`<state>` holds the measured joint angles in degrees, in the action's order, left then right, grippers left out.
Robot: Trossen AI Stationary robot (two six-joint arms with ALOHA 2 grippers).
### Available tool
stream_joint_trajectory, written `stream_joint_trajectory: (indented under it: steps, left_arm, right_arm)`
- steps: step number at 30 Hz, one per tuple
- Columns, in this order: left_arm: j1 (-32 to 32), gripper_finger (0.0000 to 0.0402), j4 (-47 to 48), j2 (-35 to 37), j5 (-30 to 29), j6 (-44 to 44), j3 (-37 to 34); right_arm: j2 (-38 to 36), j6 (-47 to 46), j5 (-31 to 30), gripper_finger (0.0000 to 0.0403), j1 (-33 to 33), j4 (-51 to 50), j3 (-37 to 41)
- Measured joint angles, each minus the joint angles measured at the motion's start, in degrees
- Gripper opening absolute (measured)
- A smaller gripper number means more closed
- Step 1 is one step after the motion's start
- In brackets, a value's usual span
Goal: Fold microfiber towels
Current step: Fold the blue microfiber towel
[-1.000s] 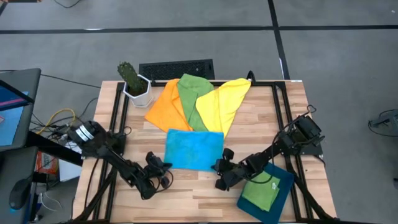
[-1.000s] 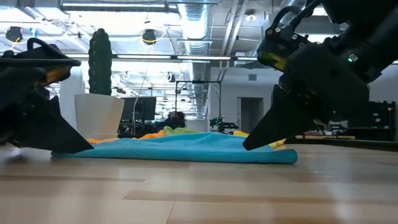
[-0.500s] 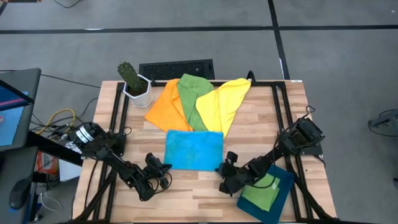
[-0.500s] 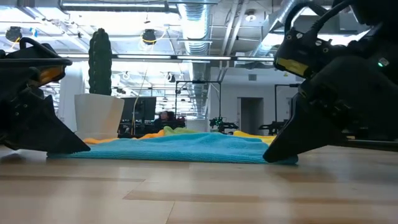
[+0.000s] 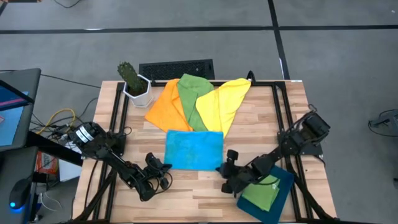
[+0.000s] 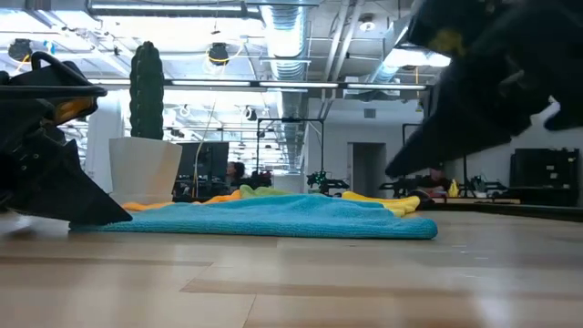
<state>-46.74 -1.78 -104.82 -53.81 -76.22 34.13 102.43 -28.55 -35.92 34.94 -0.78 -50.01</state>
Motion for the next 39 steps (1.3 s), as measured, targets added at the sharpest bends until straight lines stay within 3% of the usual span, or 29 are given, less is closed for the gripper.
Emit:
stream_joint_trajectory:
  steps: [5, 14, 25, 32, 39]
  left_arm:
    - [-0.1, 0.0002, 1.9, 1.2, 0.8, 0.1, 0.0]
    - [-0.1, 0.0002, 4.6, 3.7, 2.0, 1.7, -0.2]
    - [-0.1, 0.0002, 5.6, 5.7, 2.9, 1.6, -0.2]
    - [-0.1, 0.0002, 3.7, 11.9, -2.5, 7.1, -0.1]
    - [4.0, 0.0002, -8.5, 11.3, -7.4, 18.6, -0.1]
  right_arm:
    - [0.0, -1.6, -2.4, 0.0024, 0.1, -2.9, 0.1]
    - [6.0, -4.8, 3.9, 0.0024, -0.9, -2.7, -0.2]
    - [-1.4, -2.0, 1.9, 0.0029, 0.3, -6.3, 0.1]
    - [3.5, -1.0, 1.7, 0.0078, 0.3, -1.8, 0.1]
    - [5.7, -1.5, 2.8, 0.0125, 0.4, -0.8, 0.1]
